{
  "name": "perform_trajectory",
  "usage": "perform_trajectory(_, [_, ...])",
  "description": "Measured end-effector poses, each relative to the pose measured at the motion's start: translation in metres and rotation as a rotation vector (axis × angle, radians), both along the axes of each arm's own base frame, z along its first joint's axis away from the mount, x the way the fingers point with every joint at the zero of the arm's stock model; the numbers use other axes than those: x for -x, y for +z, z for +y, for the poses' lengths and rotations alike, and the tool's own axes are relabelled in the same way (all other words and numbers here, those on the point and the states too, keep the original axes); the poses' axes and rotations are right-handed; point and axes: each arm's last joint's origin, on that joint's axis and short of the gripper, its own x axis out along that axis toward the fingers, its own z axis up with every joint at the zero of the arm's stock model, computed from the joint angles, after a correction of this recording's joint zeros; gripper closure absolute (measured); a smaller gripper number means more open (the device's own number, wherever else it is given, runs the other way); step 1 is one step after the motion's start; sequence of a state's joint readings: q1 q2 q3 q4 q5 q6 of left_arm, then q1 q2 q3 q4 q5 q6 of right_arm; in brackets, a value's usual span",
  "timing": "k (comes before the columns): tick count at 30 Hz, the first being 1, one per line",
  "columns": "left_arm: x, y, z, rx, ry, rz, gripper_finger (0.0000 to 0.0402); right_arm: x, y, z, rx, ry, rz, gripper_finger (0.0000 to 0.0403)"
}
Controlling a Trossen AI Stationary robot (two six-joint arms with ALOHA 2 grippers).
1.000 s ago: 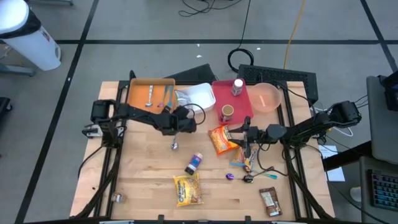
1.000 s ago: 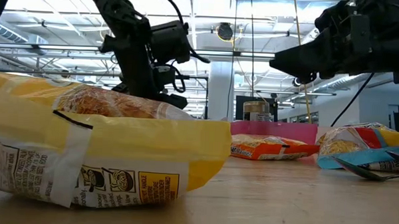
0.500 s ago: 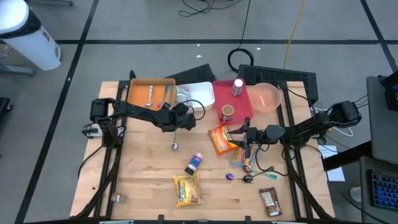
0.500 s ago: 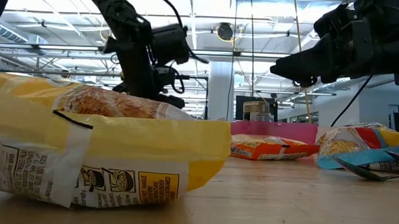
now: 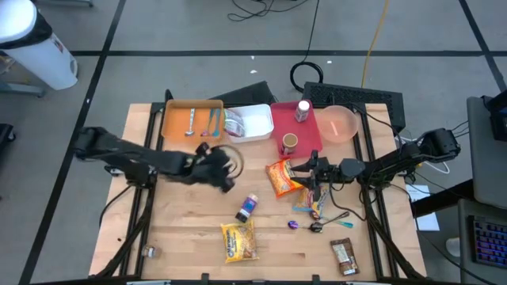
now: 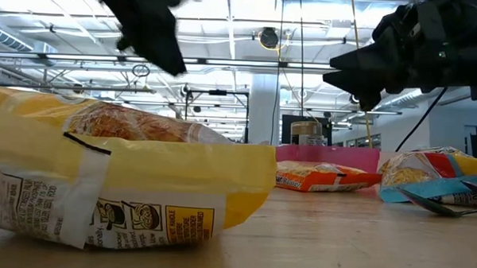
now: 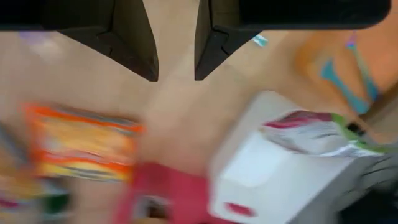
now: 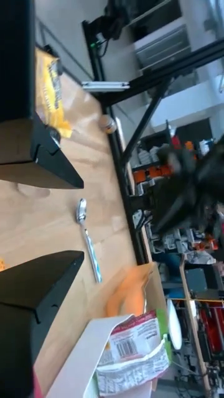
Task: Pick & Place Food Item
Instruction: Put the blue patterned spoon into the orange bin
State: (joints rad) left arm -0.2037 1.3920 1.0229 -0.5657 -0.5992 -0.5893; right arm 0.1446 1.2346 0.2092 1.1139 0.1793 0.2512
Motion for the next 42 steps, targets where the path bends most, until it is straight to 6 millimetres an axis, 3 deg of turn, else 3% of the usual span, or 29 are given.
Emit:
perform_trajectory(5, [0.034,0.023,-0.04,0.08,-0.17,-0.041,0.0291,0.001,0.003,0.006,-0.016,0.032,-0.035,0.0238])
perform_trajectory(11, [0.057,0.024,-0.084,0.096,-0.32,-0.051,0.0291,0.002,0.005,0.013,-0.003,0.066,-0.047,0.0238])
perform_trajectory(16, [0.059,0.011,-0.111,0.012,-0.391,-0.028,0.0291,0.002,0.008,0.013,-0.006,0.064,-0.083,0.0238])
perform_trajectory(22, [0.051,-0.009,-0.122,-0.224,-0.357,-0.001,0.0291,0.003,0.014,0.013,0.04,0.059,-0.138,0.0238])
perform_trajectory(26, [0.036,-0.027,-0.116,-0.392,-0.262,0.036,0.0291,0.004,0.017,0.013,0.052,0.056,-0.177,0.0238])
perform_trajectory(30, [0.016,-0.042,-0.095,-0.453,-0.22,0.153,0.0291,0.004,0.018,0.012,0.06,0.052,-0.188,0.0238])
perform_trajectory(37, [-0.002,-0.058,-0.04,-0.37,-0.211,0.433,0.0282,0.004,0.019,0.012,0.089,0.046,-0.196,0.0238])
perform_trajectory(42, [-0.002,-0.061,-0.008,-0.301,-0.276,0.618,0.0244,0.004,0.019,0.012,0.09,0.045,-0.195,0.0238])
